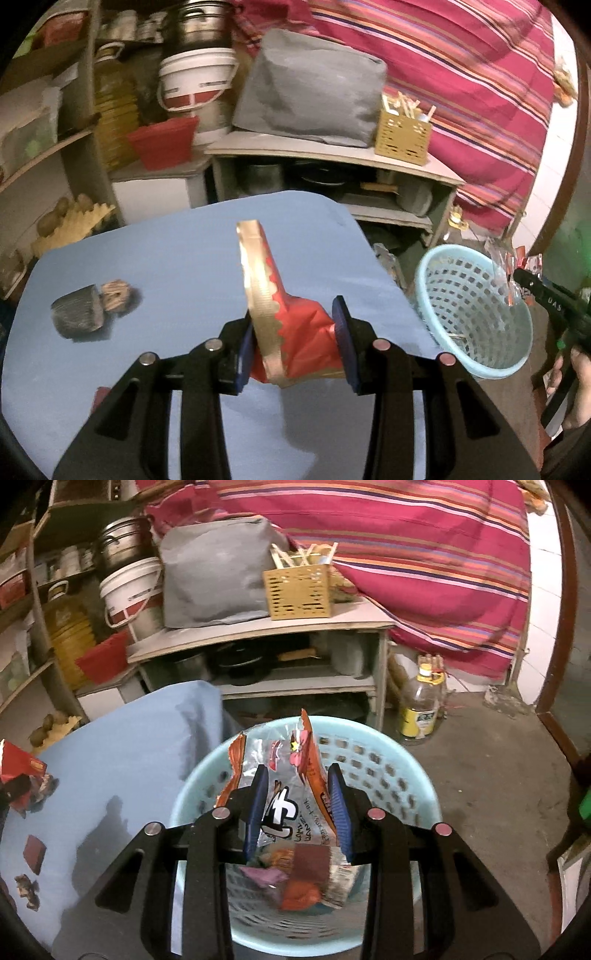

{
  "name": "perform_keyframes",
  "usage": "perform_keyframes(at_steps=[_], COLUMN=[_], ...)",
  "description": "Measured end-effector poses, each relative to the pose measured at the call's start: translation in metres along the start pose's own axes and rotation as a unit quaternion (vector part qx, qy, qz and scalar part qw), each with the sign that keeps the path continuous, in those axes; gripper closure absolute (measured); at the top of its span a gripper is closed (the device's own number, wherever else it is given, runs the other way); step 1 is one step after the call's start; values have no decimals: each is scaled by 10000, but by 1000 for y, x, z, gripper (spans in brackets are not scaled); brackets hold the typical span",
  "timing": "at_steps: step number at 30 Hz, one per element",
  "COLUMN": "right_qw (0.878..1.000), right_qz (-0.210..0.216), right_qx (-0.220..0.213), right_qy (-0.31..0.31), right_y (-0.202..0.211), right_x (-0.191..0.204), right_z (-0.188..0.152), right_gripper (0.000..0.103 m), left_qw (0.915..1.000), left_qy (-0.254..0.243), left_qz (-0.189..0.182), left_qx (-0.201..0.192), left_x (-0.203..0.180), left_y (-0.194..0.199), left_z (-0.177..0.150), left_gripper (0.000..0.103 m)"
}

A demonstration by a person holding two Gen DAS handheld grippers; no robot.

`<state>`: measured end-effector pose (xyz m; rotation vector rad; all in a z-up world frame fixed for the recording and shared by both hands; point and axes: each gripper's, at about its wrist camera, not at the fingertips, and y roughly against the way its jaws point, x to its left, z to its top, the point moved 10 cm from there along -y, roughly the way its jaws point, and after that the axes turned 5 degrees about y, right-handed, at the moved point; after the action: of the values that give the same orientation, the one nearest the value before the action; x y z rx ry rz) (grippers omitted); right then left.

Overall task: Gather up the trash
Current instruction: 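Release the clear packet into the wastebasket with the right tool while the left tool releases the red bag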

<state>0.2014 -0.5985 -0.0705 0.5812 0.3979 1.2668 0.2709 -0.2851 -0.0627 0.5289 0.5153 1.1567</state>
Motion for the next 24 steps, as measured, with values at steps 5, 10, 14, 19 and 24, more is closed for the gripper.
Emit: perform_keyframes(at_steps=[5,10,14,19,24], right_qw=[10000,10000,10000,9998,9995], right_qz=[-70,-17,20,8,-161], right_qx=[-37,-80,-59,180,269], right_qy=[-28,-42,6,27,-80], right_y=[4,3,1,-11,-16], right_x=[-10,-8,-7,-12,-27], right_z=[-1,3,1,-6,-13], right_gripper=[69,69,69,54,44], left_qw=[9997,9988,9972,9950,9932], left_qy=[-61,-177,-351,-558,-627], left_qz=[-216,-452,-639,-806,-955], left_qx=[69,90,138,167,223], left_x=[-29,-65,-100,-137,-164], left_y=[-13,-22,-30,-40,-51], left_z=[-2,-1,0,2,3], left_gripper=[64,64,64,64,64])
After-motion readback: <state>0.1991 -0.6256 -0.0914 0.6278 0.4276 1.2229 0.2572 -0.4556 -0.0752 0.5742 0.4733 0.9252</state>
